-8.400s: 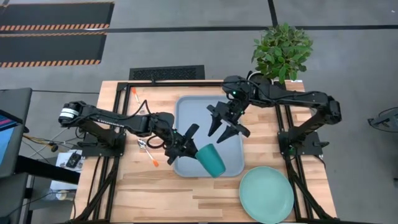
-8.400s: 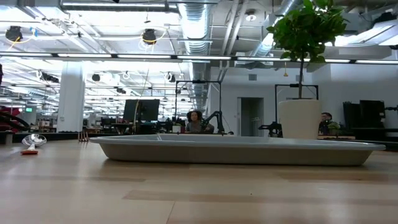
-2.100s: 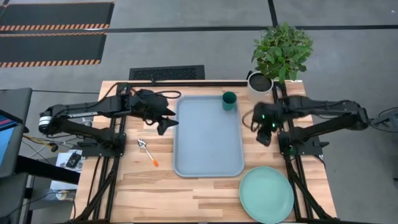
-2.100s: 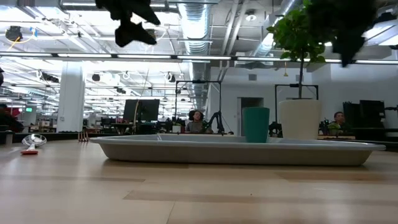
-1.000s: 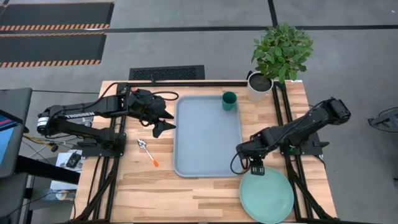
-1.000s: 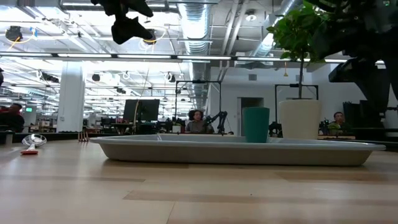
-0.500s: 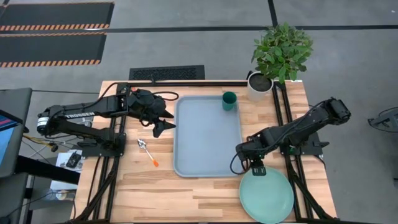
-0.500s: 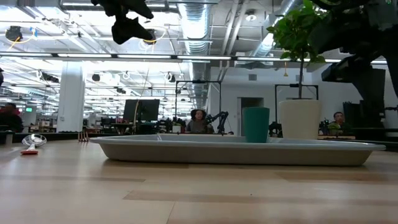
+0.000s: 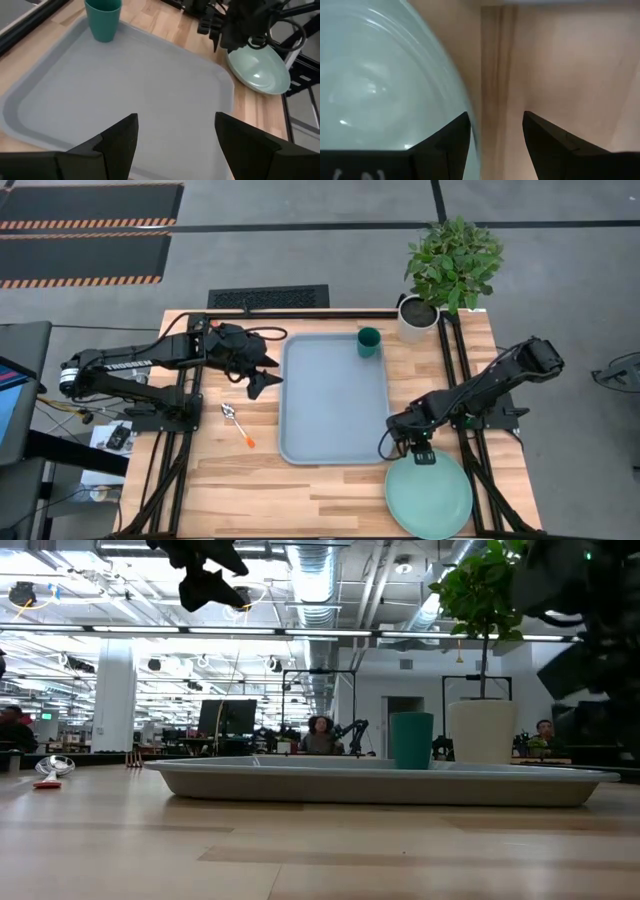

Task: Pick and place plate/cup/fork/spoon on tray
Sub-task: Put the light green plate on the gray serving tray to the bottom left of the green cup

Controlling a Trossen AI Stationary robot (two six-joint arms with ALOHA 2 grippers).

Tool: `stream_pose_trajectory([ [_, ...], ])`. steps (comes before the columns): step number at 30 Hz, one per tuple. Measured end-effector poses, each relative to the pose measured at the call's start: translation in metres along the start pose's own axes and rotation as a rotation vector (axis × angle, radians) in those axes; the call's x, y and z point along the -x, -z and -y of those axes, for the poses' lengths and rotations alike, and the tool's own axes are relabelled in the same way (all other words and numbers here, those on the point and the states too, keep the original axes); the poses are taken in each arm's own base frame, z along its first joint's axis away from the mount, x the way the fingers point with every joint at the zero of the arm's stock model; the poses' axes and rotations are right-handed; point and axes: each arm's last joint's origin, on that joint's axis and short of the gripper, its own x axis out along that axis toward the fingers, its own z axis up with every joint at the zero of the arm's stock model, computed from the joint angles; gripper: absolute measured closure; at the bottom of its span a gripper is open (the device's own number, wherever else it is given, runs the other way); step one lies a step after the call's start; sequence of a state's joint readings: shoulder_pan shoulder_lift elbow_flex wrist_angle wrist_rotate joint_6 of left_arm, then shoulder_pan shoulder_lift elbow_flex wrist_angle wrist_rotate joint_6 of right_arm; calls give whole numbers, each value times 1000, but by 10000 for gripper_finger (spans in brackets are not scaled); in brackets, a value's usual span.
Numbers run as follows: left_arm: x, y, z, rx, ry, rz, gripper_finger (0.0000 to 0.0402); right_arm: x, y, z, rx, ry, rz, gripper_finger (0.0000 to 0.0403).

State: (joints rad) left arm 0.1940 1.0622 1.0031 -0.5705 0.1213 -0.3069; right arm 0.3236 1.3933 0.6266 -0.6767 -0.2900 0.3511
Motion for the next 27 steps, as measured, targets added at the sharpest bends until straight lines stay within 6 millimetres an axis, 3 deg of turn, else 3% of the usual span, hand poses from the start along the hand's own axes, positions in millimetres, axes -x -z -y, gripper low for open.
stream_pose_trajectory([
  [6,0,0,0,0,-2,1,151,-7,3,4,-5,-33,19,216],
  [17,0,2,-2,-2,-33,-18,151,-9,5,1,-41,-93,-9,386],
  [27,0,4,-2,-5,-45,-39,151,-11,10,-9,-74,-175,-74,396],
])
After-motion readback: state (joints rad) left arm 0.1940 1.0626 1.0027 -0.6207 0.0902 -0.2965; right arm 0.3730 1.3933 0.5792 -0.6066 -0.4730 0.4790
